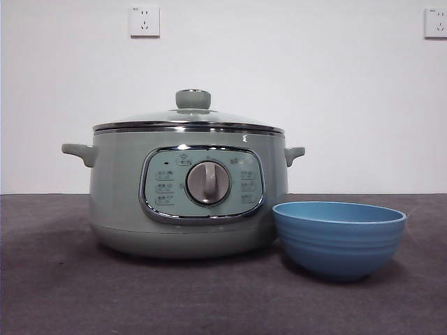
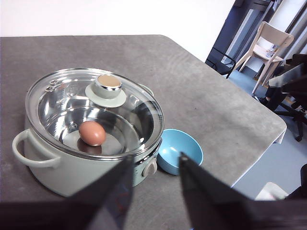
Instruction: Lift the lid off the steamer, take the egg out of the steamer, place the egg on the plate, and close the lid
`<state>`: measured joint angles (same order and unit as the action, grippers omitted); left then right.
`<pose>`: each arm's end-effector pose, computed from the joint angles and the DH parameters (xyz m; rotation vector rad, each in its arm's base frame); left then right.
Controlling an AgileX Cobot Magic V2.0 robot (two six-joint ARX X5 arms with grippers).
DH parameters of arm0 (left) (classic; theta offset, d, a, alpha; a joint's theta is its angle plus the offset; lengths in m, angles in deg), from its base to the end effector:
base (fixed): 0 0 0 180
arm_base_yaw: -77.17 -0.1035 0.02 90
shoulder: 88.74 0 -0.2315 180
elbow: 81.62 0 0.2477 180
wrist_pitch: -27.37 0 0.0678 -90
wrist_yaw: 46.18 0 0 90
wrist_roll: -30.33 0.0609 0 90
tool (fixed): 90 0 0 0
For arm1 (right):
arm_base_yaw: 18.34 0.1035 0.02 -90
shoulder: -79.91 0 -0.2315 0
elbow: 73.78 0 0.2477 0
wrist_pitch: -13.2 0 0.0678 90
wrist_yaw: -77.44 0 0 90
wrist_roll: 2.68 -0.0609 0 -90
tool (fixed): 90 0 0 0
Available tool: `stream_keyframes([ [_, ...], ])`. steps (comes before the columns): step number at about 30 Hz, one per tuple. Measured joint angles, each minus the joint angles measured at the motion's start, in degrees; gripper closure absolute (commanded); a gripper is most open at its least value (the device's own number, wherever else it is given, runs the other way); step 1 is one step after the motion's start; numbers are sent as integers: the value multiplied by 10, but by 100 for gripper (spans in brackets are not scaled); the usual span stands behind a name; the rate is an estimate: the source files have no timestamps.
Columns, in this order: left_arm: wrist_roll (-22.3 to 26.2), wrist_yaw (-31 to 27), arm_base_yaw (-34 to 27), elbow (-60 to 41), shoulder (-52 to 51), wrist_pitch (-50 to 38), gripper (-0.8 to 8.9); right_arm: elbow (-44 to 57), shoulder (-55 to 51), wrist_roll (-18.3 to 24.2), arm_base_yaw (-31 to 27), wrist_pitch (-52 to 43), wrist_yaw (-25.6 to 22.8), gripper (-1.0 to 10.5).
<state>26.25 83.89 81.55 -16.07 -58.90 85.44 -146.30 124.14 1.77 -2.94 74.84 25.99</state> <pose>0.1228 -0.0487 0.3197 -0.1894 0.4083 -0.7524 0.1525 0.0814 0.3189 0.0513 0.5551 0.9358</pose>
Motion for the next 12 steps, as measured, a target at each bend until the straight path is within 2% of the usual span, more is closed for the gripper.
stream_keyframes([
  [7,0,-1,21,0,23,-22,279,0,0,-2,0,0,0,407],
  [12,3,-22,33,24,66,-43,279,0,1,-4,0,1,0,407],
])
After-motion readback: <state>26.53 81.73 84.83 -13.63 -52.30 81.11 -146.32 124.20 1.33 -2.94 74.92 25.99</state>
